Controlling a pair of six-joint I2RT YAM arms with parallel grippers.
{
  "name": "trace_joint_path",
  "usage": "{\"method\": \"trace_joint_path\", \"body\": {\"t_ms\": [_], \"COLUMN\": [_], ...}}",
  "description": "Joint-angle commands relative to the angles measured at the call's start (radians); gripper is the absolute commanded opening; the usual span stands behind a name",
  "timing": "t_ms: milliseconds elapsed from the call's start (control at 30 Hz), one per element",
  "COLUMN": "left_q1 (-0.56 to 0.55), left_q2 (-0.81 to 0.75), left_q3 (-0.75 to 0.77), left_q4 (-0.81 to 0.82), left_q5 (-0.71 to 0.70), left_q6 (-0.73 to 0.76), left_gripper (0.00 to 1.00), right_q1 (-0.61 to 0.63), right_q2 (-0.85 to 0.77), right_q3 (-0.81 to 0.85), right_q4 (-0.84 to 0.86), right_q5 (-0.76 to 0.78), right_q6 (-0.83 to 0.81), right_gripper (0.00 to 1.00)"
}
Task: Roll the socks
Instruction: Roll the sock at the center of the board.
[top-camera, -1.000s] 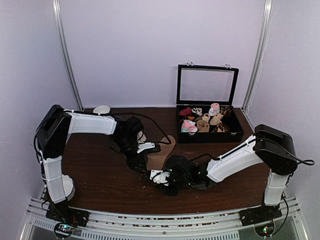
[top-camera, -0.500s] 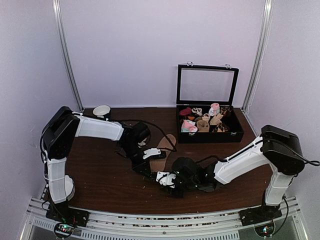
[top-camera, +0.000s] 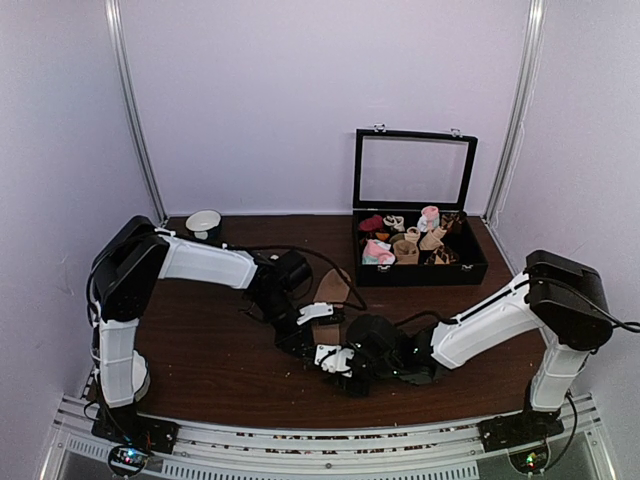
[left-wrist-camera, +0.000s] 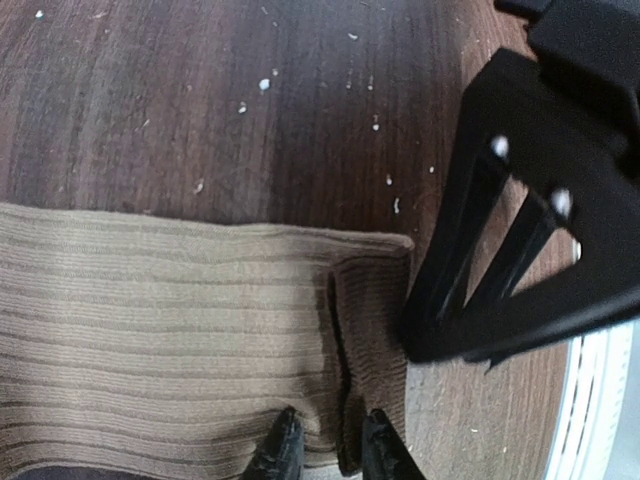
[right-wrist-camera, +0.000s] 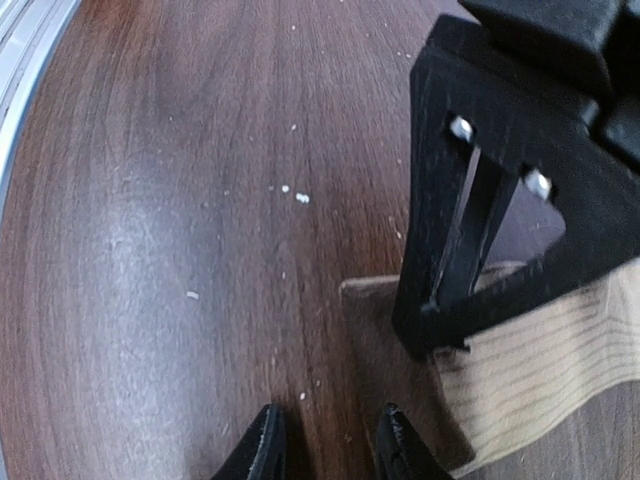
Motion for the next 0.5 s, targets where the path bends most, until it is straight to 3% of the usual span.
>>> {"method": "trace_joint_path", "body": {"t_ms": [0,467], "left_q1": [-0.013,-0.013], "left_q2": [0.080,0.084], "left_q3": [-0.052,-0.044], "left_q4": [-0.049,-0.099], "left_q5": [-0.068,-0.108], "left_q6": [0.000,0.033], "left_gripper": [0.23,0.21], "right_q1": [0.001,-0.076], "right_q2": [0.048,0.096], "right_q3": [0.033,0.026], "right_q4": [-0.034,-0.043], "right_q5": [-0.007,-0.046], "right_q6": [-0.045,-0.087], "right_gripper": [0.33,0.32]}}
